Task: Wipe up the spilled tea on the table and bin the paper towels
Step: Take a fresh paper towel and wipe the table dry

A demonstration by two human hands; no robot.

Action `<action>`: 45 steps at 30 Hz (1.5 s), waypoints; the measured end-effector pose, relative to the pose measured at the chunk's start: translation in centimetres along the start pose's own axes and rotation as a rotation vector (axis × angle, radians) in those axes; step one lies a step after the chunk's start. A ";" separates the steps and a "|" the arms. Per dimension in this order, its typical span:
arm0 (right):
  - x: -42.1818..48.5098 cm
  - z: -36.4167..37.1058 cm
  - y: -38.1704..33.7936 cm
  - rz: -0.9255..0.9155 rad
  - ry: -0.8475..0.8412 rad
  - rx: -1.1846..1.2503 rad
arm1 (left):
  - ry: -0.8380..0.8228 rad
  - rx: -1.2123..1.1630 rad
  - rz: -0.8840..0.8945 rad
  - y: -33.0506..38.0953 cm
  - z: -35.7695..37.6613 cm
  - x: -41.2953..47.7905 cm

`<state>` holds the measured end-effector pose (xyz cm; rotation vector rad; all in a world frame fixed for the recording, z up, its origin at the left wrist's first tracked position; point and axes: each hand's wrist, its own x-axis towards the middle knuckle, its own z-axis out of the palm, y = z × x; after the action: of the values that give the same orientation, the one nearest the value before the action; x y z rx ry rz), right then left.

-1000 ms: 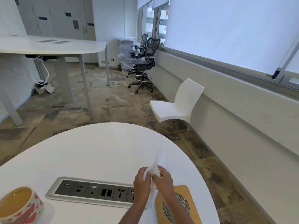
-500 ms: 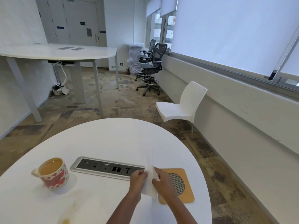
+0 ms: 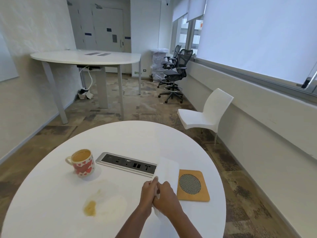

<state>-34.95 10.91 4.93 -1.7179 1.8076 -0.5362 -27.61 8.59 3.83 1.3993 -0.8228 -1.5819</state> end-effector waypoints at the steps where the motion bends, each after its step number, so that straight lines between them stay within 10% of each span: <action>1: -0.3 0.2 -0.2 -0.034 -0.025 -0.027 | -0.004 -0.013 -0.004 0.0 -0.5 -0.3; 6: -1.3 0.9 -0.4 -0.081 -0.087 0.107 | 0.013 -0.060 0.036 -0.1 -3.6 -0.9; 12: 0.0 0.6 1.3 0.070 0.265 0.503 | -0.020 -0.159 0.052 0.0 -5.7 0.0; 18: 2.0 1.1 1.7 0.321 -0.180 1.125 | -0.111 -0.252 -0.019 -0.4 -7.6 0.8; 45: 4.7 7.8 -4.5 0.408 -0.198 1.033 | -0.251 0.139 -0.075 2.2 -20.1 6.6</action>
<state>-26.39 6.67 1.36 -0.6550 1.2915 -0.8702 -7.56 2.88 -0.25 1.3582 -1.0564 -1.8124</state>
